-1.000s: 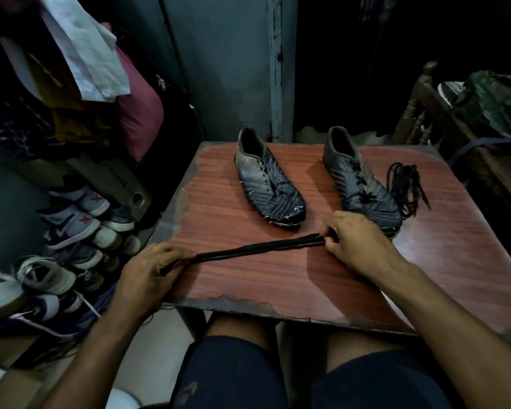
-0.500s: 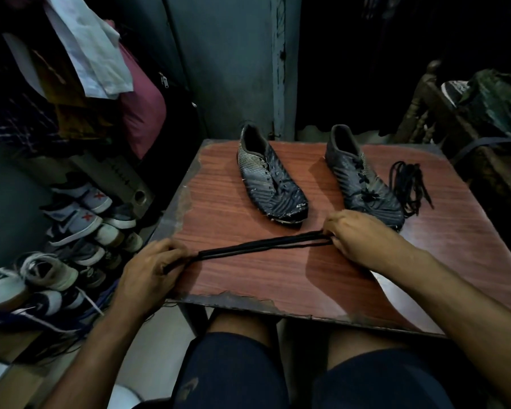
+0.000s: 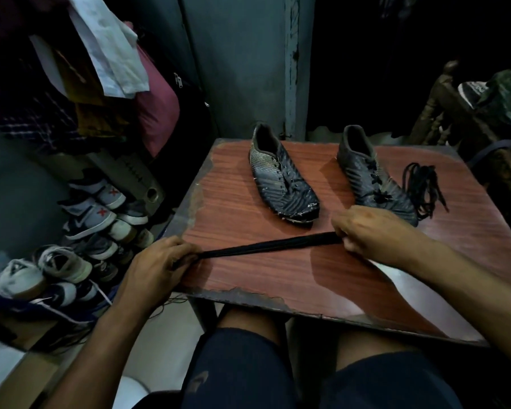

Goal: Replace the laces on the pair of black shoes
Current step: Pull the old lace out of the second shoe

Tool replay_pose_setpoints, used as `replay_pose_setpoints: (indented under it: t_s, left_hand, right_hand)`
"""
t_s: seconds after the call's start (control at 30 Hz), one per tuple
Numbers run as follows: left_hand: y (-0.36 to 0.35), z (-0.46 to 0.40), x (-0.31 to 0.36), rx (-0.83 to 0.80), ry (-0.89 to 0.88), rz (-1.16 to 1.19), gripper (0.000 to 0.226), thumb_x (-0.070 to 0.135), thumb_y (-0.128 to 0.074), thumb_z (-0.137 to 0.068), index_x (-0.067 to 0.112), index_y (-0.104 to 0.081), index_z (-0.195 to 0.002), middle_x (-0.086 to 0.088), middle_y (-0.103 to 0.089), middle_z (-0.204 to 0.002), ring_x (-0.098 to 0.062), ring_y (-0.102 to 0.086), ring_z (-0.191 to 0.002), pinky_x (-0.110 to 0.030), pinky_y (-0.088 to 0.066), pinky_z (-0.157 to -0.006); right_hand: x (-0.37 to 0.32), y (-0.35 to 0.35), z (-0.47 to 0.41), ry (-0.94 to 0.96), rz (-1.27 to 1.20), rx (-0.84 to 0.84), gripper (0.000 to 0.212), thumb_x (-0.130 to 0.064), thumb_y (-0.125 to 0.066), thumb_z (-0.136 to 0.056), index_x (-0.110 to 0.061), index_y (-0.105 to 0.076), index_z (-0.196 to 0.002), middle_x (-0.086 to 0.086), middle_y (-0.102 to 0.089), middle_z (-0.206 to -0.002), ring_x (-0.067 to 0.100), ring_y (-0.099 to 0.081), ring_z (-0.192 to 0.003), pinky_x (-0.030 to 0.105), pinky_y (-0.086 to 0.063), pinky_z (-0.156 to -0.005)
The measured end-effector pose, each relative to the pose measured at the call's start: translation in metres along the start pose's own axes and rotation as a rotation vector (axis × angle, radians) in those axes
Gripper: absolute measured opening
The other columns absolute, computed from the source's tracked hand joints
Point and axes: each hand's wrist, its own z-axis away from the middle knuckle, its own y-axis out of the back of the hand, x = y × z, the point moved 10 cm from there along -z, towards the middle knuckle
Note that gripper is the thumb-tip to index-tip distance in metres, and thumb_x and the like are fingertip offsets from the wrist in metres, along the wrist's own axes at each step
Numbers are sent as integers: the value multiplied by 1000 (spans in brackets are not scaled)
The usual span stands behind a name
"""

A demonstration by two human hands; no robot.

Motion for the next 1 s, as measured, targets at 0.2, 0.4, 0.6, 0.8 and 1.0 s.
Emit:
replay_pose_setpoints:
  t_s: [0.2,0.4,0.6,0.8,1.0]
  left_hand:
    - [1,6,-4,11,61,5,36,43,-49,-93,21,-77,-102,6,-69,-93,-18,-67,-84,-31,-56,-66]
    - [7,18,-7,25,130,28,19,40,-50,-90,30,-65,-99,10,-62,-93,-12,-60,-84,-30,-53,-65]
    - [6,12,-18,36,221,60,13,41,-53,-83,35,-65,-87,19,-56,-87,-1,-55,-83,-20,-45,-66]
    - [5,9,-25,98,260,92,14,39,-57,-81,28,-66,-81,18,-50,-80,-1,-47,-74,-8,-31,-64]
    - [-2,10,-31,97,321,155,17,38,-56,-81,26,-67,-82,16,-52,-81,-2,-50,-74,-10,-34,-65]
  right_hand:
    - [0,85,-68,200,139,308,24,-4,-74,-69,-13,-57,-84,8,-58,-83,32,-60,-78,39,-53,-61]
    - [-29,86,-178,337,346,298,13,-6,-69,-77,-15,-62,-85,5,-66,-85,29,-58,-77,39,-52,-59]
    - [-59,67,-256,354,406,168,17,-10,-49,-95,-12,-63,-104,9,-67,-108,33,-64,-101,43,-50,-74]
    - [-83,31,-298,373,518,93,19,-7,-50,-93,-13,-61,-107,7,-68,-114,32,-67,-106,39,-43,-77]
    - [-84,-7,-316,329,458,17,19,-11,-49,-98,-13,-62,-112,6,-65,-122,29,-65,-110,41,-52,-80]
